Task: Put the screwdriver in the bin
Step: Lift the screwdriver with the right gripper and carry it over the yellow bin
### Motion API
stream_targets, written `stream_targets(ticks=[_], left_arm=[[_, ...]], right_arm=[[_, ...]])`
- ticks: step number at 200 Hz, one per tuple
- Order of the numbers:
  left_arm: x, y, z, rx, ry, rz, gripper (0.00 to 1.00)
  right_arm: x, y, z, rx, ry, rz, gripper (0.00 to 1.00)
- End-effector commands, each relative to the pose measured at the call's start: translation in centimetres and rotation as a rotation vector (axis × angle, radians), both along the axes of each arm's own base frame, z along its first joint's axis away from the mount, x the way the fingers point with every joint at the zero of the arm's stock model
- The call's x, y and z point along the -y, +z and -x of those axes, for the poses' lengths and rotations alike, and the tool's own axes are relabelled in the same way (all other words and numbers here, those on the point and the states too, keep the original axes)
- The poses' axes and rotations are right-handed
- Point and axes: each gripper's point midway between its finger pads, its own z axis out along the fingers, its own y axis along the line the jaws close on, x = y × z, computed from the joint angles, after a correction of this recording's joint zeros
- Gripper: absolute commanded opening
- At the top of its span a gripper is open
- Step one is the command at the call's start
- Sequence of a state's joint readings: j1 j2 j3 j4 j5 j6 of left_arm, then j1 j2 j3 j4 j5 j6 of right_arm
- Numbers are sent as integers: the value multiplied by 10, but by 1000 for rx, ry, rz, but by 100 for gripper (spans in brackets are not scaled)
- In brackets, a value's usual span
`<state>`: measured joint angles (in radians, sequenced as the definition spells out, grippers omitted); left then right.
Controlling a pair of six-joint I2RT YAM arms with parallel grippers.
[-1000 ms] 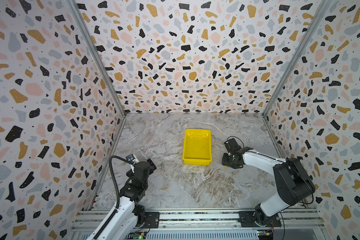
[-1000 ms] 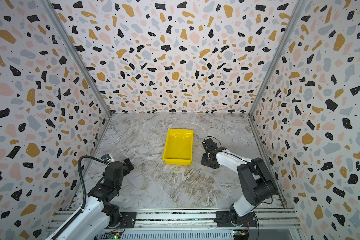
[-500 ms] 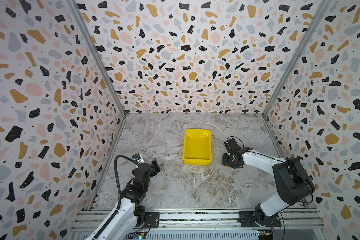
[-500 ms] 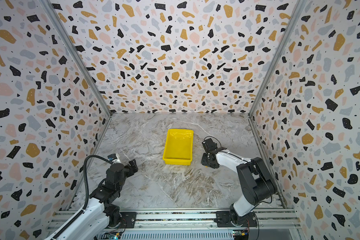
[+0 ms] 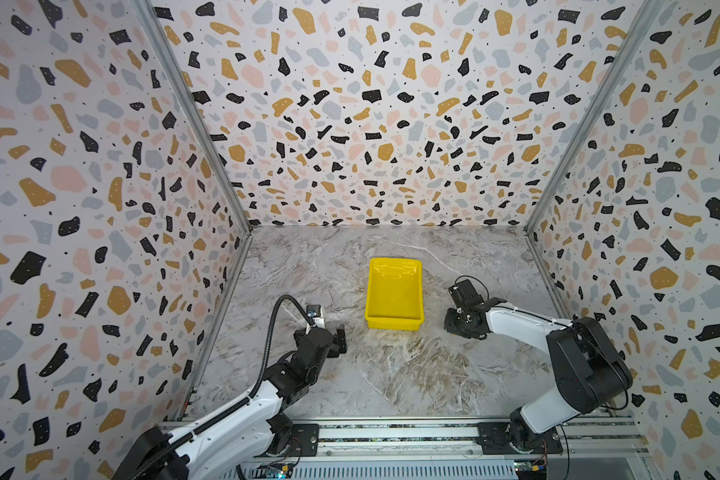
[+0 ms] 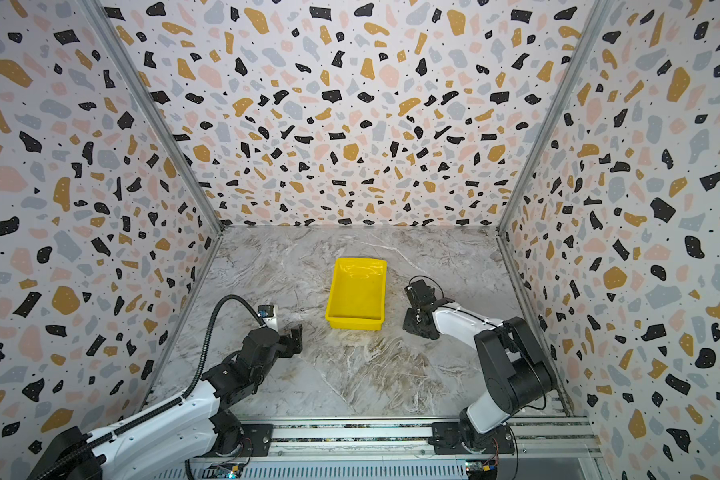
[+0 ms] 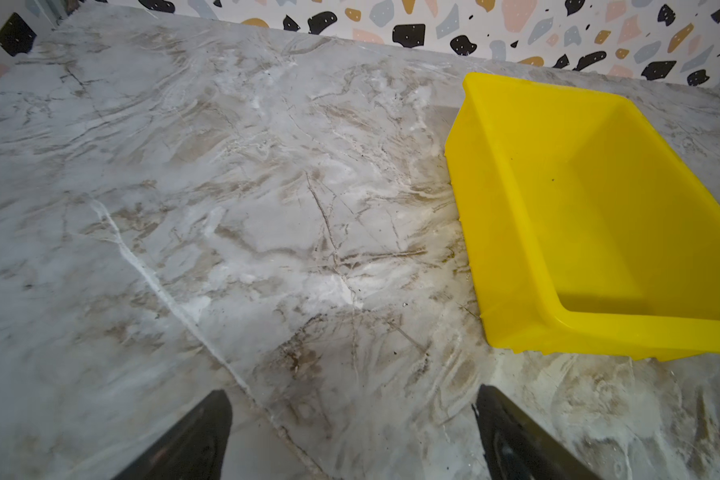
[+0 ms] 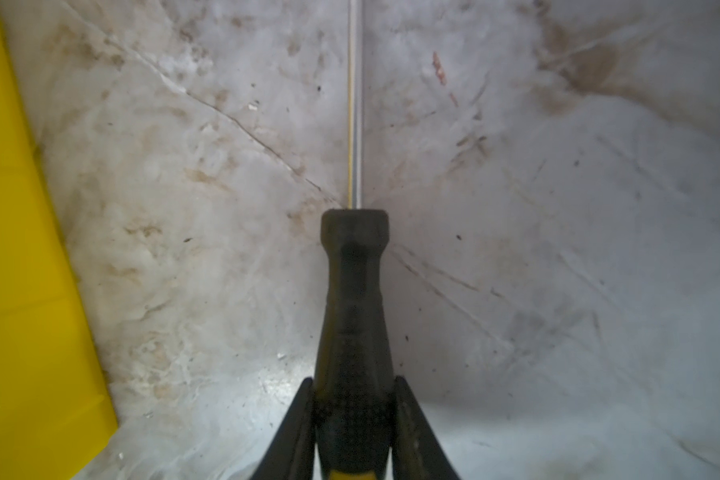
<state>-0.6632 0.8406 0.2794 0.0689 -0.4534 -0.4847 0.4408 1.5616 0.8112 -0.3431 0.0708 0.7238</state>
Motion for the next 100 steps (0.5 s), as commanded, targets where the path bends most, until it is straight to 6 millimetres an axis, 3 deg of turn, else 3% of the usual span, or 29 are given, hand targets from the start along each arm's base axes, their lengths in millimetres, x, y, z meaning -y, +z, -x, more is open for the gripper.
stream_targets(ticks=[1, 28, 49, 75, 100], left_arm=[[-3, 22, -4, 80, 23, 27, 94], [-8, 26, -2, 103, 44, 45, 94], [-24, 25, -2, 100, 137, 17, 94], [-33, 25, -2, 94, 183, -1, 94], [-39, 27, 0, 101, 214, -1, 95]], right_arm=[[9, 11, 8, 4, 13, 42, 10], [9, 35, 2, 54, 23, 55, 7], [-6, 63, -6, 108, 32, 49, 7], [-47, 97, -15, 185, 65, -1, 7], [-98, 115, -26, 222, 114, -61, 7]])
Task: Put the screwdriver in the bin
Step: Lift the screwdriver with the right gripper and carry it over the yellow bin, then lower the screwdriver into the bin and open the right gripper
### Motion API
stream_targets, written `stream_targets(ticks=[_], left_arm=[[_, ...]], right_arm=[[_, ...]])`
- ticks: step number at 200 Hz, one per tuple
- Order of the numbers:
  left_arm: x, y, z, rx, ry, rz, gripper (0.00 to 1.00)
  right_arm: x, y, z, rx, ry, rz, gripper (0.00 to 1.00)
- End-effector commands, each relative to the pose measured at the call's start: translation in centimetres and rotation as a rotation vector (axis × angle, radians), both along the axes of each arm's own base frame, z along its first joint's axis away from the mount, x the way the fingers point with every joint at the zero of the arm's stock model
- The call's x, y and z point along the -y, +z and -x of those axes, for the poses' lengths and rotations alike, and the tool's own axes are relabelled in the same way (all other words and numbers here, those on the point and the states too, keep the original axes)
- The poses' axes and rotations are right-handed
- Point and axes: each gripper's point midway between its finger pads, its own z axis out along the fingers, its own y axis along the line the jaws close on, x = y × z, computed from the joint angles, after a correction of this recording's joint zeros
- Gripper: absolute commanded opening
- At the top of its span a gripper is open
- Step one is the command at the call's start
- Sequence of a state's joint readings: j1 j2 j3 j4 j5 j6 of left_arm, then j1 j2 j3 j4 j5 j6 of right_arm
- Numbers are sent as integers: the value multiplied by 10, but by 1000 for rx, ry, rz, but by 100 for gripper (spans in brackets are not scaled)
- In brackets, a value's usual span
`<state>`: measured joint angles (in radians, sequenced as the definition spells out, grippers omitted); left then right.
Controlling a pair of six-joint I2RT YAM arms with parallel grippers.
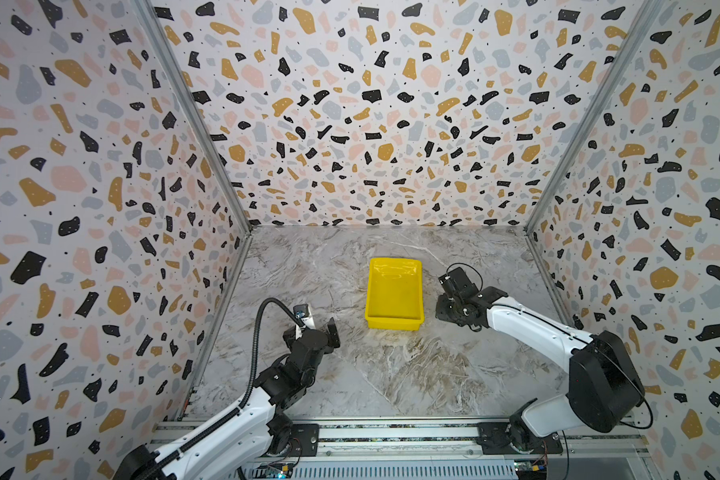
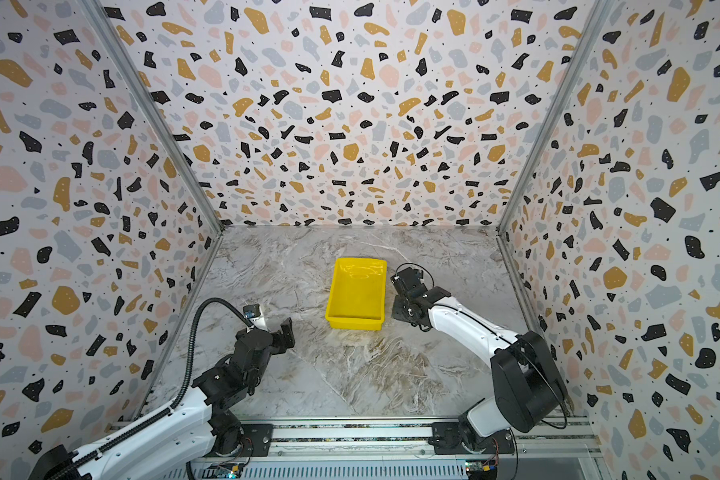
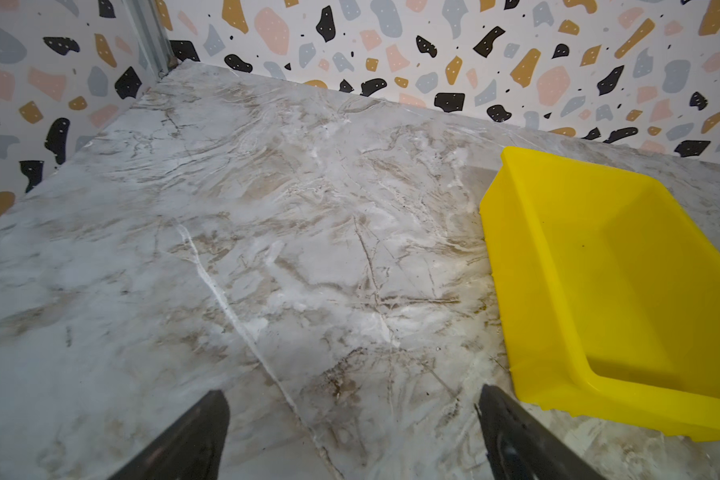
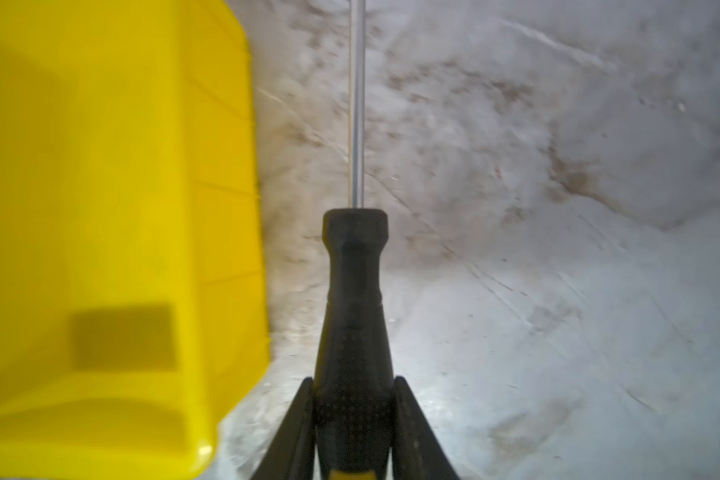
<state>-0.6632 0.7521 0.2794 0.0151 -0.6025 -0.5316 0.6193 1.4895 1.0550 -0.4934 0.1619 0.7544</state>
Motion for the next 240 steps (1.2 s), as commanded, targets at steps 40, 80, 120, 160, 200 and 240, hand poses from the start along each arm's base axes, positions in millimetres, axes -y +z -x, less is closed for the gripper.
stream_targets(ticks=[40, 80, 120, 160, 200, 240], left_arm=[[-17, 12, 2, 54, 90, 16, 95], [-19, 14, 2, 63, 102, 19, 95], [-17, 13, 1, 61, 99, 12, 95], [-17, 14, 1, 62, 99, 12, 95], [-18, 15, 1, 67, 100, 16, 95], [-18, 14, 2, 66, 101, 13, 95]], right_arm=[[-113, 20, -24, 27, 86, -89, 7], [-156, 0, -31, -18, 125, -118, 7], [-167, -16, -33, -52, 120, -137, 7], [-171, -26, -34, -66, 119, -135, 7], [-175, -32, -38, -74, 120, -130, 8], [-178, -32, -41, -71, 126, -132, 11]])
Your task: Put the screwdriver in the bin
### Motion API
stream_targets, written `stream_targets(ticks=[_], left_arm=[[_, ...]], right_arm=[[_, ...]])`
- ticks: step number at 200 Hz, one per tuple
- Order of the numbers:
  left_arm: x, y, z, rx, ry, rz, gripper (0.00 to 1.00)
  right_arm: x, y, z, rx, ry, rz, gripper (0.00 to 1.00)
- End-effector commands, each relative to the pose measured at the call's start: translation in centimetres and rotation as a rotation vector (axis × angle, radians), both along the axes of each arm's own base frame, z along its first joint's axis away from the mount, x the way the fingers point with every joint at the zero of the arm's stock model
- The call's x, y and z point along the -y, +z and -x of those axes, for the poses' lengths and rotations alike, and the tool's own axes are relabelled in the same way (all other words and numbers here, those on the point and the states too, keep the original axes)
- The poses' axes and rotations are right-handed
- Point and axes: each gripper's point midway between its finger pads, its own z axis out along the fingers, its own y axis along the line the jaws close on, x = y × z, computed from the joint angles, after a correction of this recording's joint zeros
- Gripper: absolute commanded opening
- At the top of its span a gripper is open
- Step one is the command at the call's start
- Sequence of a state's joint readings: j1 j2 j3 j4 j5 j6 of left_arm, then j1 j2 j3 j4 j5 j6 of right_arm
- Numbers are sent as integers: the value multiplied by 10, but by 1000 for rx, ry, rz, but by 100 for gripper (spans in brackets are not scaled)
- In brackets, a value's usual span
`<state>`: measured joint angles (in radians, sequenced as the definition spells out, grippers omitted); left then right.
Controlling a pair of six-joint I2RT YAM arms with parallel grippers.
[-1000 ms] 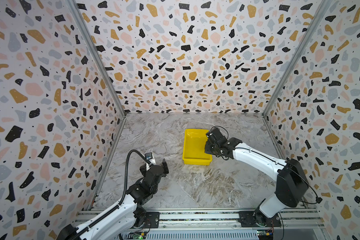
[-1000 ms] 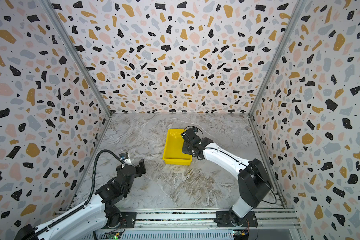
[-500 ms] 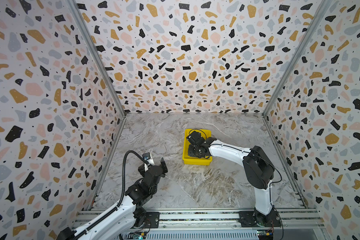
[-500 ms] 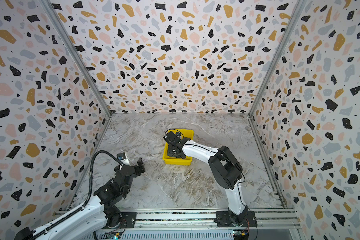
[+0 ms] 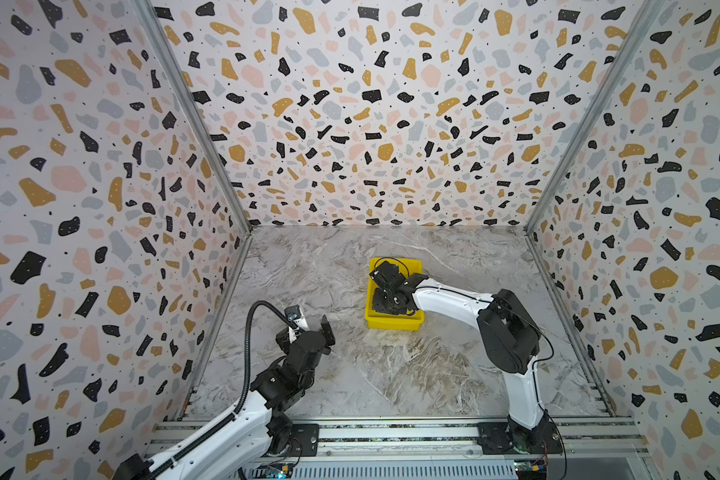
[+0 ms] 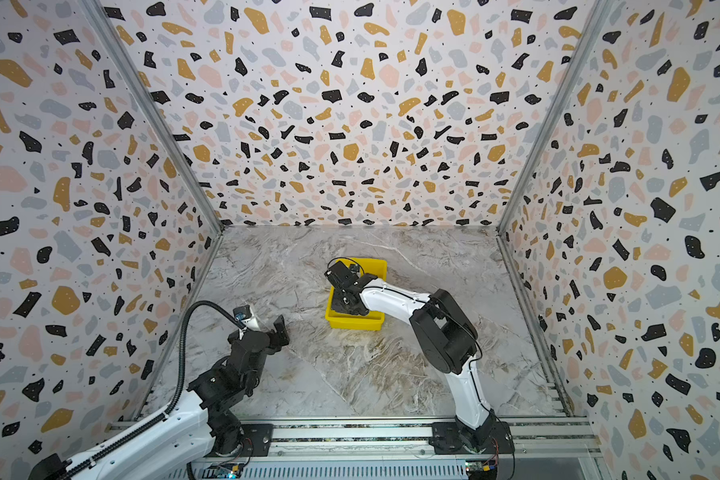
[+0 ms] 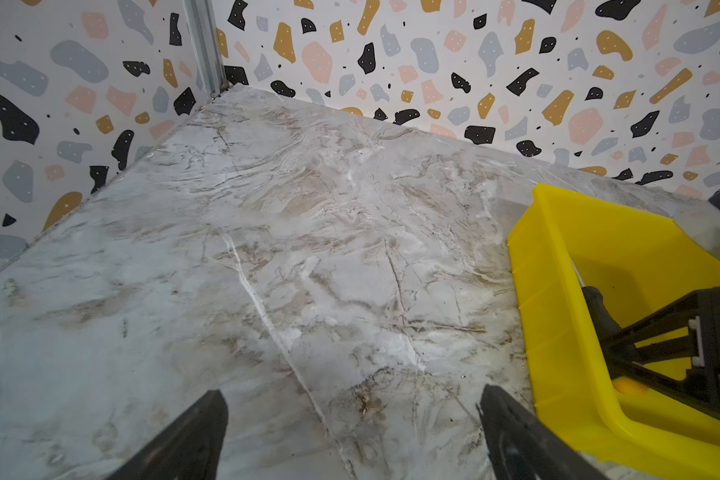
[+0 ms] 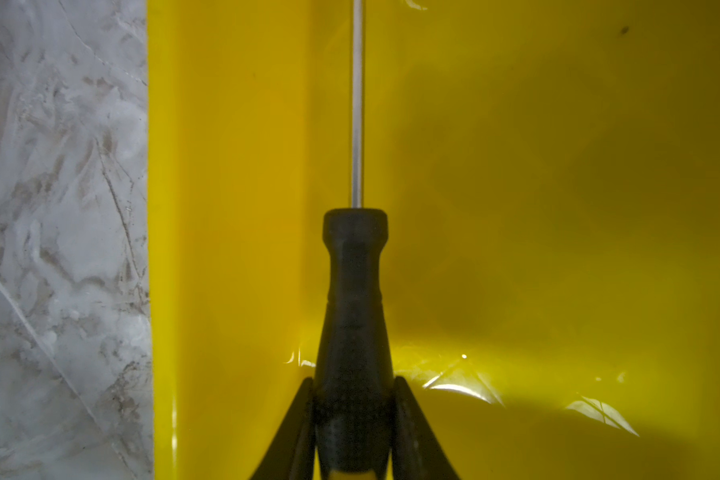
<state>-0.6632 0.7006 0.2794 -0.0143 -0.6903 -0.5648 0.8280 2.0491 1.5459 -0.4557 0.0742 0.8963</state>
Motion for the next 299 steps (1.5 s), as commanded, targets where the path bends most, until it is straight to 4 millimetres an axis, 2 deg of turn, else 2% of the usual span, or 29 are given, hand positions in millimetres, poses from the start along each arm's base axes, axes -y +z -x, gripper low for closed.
stream_targets(ticks=[1, 17, 54, 78, 105, 130, 148, 186, 222, 230, 232, 236, 247, 267, 299], left_arm=[[-2, 3, 0, 18, 13, 3, 95], [-2, 3, 0, 20, 12, 5, 95], [-1, 3, 0, 20, 9, 6, 95], [-1, 3, 0, 19, 11, 5, 95], [-1, 3, 0, 19, 12, 4, 96], [-2, 2, -1, 14, 15, 2, 95], [-2, 1, -1, 11, 15, 0, 95], [-1, 0, -1, 6, 15, -1, 95], [-1, -1, -1, -3, 14, -3, 95], [-1, -1, -1, -2, 13, -2, 95], [-1, -1, -1, -1, 13, -2, 95], [-1, -1, -1, -1, 12, -1, 95], [0, -1, -1, -2, 10, -2, 95], [3, -3, -2, -9, -4, -3, 95], [4, -5, -3, -21, -6, -12, 95]], right_arm=[[-8, 19, -9, 35, -7, -33, 11], [-8, 19, -9, 35, -7, -30, 16], [-8, 22, -10, 37, -8, -30, 40], [-6, 26, -9, 45, -8, -32, 42], [-2, 41, -9, 69, -8, -35, 42], [11, 65, -7, 119, -15, -44, 43], [25, 84, -4, 158, -16, -54, 48], [78, 114, 6, 276, -9, -48, 69], [155, 123, 25, 400, -77, 51, 81], [172, 124, 31, 439, -97, 91, 89], [175, 125, 33, 447, -97, 93, 95], [184, 126, 36, 467, -113, 114, 100], [206, 124, 44, 527, -153, 162, 99], [229, 125, 55, 663, -108, 233, 99], [264, 143, 62, 885, -131, 343, 99]])
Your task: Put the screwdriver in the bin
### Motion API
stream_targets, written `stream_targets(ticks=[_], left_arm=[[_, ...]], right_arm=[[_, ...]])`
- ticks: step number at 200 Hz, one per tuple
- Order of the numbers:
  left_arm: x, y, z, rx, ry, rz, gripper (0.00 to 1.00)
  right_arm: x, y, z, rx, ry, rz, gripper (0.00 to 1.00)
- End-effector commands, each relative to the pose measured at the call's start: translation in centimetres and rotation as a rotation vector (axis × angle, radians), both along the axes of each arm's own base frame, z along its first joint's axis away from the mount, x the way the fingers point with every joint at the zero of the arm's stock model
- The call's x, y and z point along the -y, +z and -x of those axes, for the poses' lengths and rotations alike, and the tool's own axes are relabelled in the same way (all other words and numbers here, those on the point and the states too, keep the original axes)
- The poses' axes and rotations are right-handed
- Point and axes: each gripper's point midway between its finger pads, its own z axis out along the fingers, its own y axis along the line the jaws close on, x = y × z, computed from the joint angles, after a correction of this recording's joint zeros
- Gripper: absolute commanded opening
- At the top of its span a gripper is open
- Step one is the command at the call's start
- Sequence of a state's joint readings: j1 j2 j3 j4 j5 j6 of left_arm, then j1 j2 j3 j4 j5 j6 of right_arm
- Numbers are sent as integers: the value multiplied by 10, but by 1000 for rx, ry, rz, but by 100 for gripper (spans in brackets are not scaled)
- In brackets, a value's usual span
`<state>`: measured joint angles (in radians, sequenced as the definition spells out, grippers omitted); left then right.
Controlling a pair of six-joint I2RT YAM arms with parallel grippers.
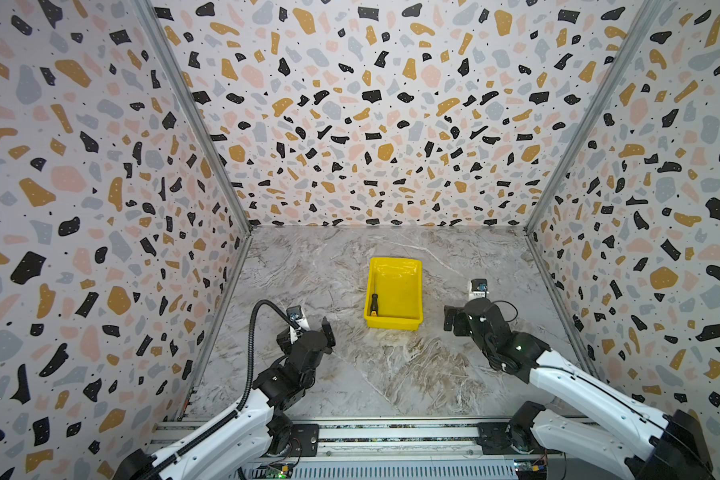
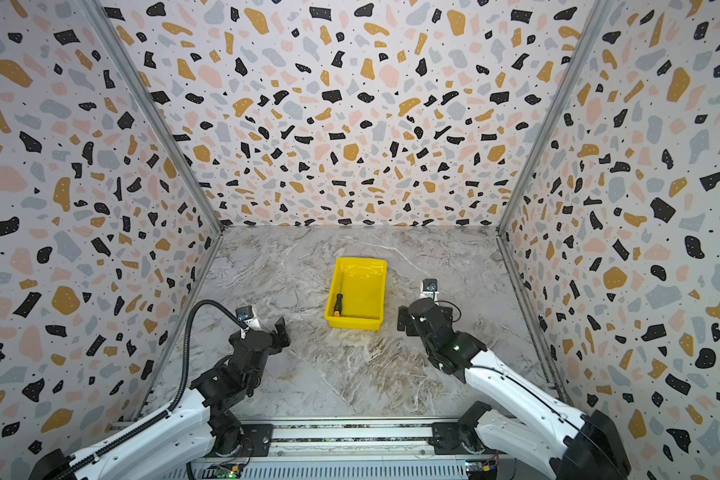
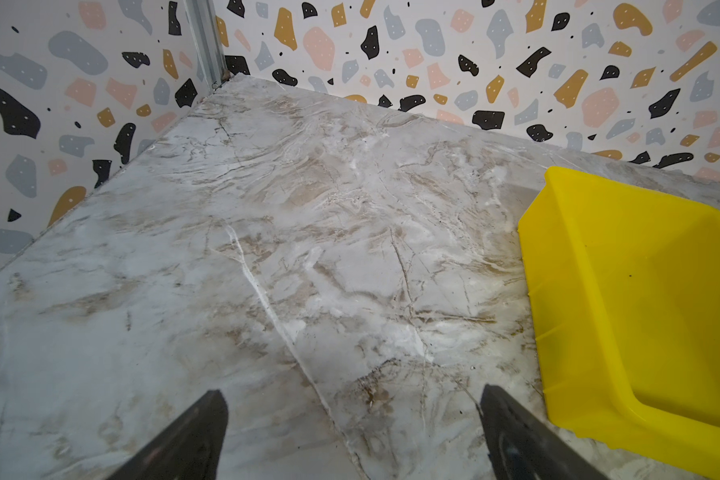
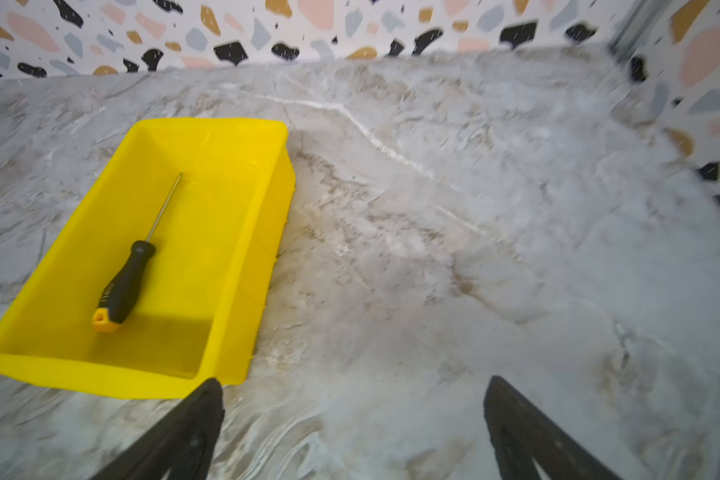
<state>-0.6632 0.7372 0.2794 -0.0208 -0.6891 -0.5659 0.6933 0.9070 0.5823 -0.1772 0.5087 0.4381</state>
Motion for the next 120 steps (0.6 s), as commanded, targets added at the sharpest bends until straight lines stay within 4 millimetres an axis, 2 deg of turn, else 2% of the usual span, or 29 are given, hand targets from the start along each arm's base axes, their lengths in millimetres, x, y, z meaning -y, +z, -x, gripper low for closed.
stream_targets(ticks=[1, 33, 55, 87, 100, 101, 120], left_arm=[[4, 5, -3, 13, -5, 13, 96], [2, 4, -2, 11, 5, 11, 95], [1, 5, -2, 12, 8, 10, 95], [2, 5, -3, 13, 3, 12, 96], [2, 5, -3, 13, 7, 11, 95], [2, 4, -2, 12, 7, 10, 95], [2, 5, -3, 12, 4, 10, 95]], right_arm=[[25, 40, -9, 244, -52, 105, 99], [43, 59, -9, 421, -86, 105, 99], [55, 60, -17, 456, -113, 114, 99], [74, 44, -36, 426, -148, 160, 100], [72, 34, -41, 440, -96, 226, 100], [71, 38, -42, 458, -95, 224, 100], [73, 27, -42, 524, -78, 270, 100]])
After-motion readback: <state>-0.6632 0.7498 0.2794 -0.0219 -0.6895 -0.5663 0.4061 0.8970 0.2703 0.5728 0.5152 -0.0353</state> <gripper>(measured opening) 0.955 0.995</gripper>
